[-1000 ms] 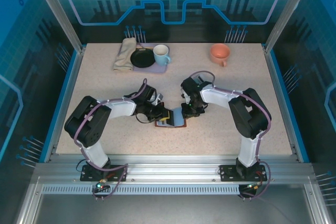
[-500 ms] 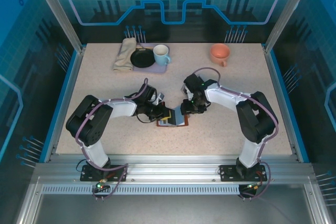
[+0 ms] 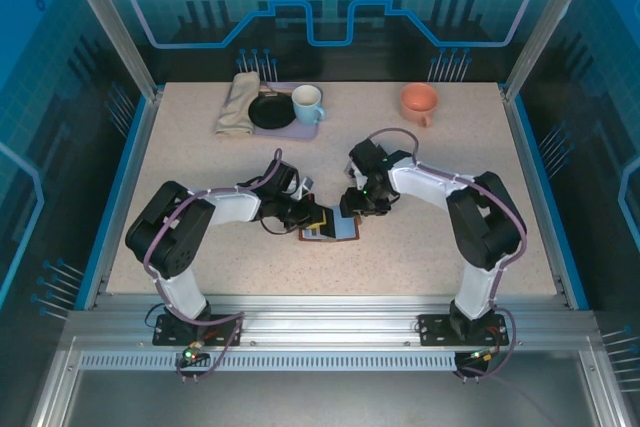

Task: Put the credit cards into the card holder
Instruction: Insert the credit card into the card slot.

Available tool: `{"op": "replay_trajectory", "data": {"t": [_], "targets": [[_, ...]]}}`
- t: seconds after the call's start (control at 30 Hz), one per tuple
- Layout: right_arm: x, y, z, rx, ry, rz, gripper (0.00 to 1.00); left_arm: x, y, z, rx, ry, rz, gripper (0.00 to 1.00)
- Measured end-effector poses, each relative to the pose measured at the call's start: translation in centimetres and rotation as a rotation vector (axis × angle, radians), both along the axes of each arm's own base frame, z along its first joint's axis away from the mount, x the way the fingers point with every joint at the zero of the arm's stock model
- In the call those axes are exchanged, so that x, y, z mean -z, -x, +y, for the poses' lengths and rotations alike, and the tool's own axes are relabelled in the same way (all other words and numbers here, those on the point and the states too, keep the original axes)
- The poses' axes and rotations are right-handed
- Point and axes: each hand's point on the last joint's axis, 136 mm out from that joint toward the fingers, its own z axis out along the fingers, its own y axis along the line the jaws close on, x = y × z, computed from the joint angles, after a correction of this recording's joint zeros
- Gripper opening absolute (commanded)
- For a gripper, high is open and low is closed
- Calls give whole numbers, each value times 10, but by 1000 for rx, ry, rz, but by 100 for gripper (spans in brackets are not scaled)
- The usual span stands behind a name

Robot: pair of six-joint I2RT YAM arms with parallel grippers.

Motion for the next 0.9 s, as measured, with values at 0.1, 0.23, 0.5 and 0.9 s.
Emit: {"op": "replay_trajectory", "data": {"t": [0.1,0.23,0.5,0.9], "targets": [[15,2,0,-5,12,33,41,0,-1,-1,-13,15,0,5],[16,0,0,-5,9,31,26,0,-3,1,-30,26,3,5],[16,-1,1,-10,-7,16,17,1,-7,4,-49,21,-8,6],[15,-1,1,-8,-16,21,14,4,-6,4,-26,5,-28,11]]}}
